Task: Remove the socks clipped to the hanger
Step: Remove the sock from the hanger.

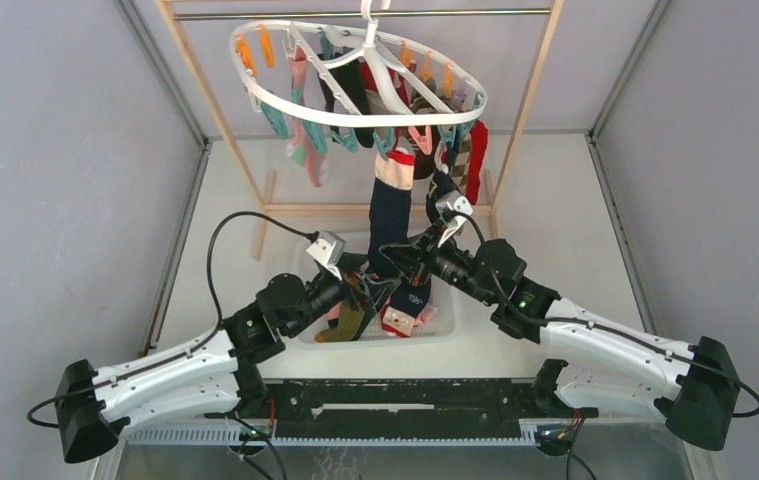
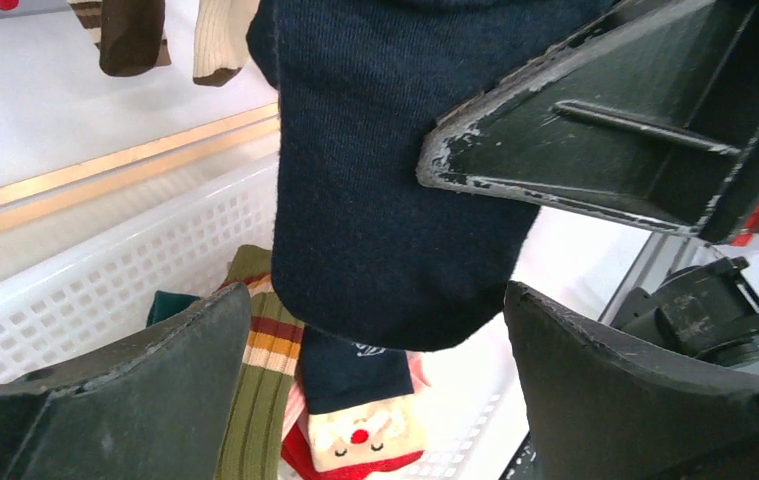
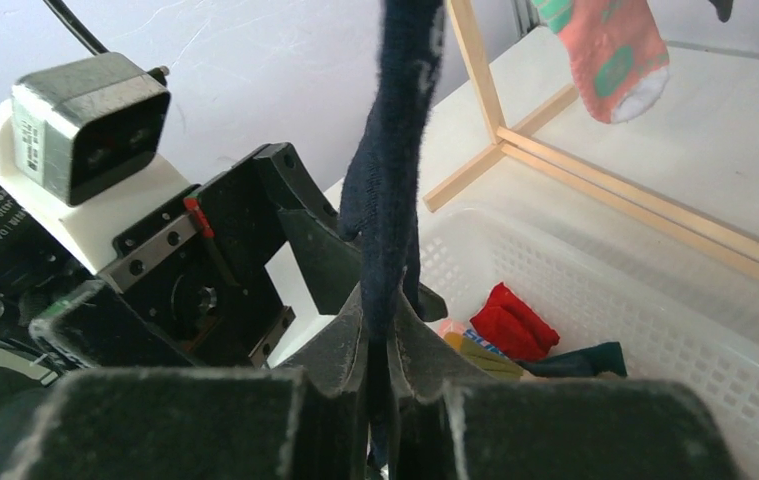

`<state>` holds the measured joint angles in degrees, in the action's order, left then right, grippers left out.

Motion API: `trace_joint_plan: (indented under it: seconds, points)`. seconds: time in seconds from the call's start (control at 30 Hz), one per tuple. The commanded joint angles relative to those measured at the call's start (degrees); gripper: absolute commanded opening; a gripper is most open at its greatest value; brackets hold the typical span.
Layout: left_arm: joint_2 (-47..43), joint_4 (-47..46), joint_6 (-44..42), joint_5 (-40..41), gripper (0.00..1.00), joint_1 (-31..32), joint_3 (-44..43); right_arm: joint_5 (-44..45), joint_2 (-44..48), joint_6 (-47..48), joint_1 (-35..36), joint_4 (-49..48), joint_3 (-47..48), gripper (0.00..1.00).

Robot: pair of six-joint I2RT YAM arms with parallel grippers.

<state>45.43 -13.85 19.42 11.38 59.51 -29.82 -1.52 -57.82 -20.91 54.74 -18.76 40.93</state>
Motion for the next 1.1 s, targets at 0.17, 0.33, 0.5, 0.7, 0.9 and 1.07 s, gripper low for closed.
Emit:
trace_joint_plan:
  seconds: [0.17, 0.33, 0.5, 0.7, 0.9, 1.07]
  points:
    - [2.5, -3.7, -5.1, 1.3, 1.0, 0.3, -4.7, 0.0, 0.6, 0.1, 1.0, 0.0, 3.7, 0.11]
    - [3.2, -4.7, -6.1, 0.1, 0.81, 0.3, -5.5, 0.0, 0.5, 0.3, 1.0, 0.3, 3.8, 0.11]
    - [3.9, -4.6, -6.1, -0.8, 0.64, 0.3, -6.3, 0.0, 0.1, 0.4, 1.1, 0.7, 3.8, 0.1]
    - [4.7, -4.0, -6.1, -1.6, 0.34, 0.3, -7.6, 0.0, 0.3, 0.4, 1.1, 1.1, 3.9, 0.1]
    - [5.6, -3.7, -6.1, -2.3, 0.03, 0.3, -8.2, 0.1, 0.9, 0.5, 1.1, 2.0, 3.8, 0.1]
    - [5.2, -3.1, -5.7, -2.5, 0.0, 0.3, -8.1, 0.7, 1.7, 0.9, 1.1, 3.0, 3.8, 0.11]
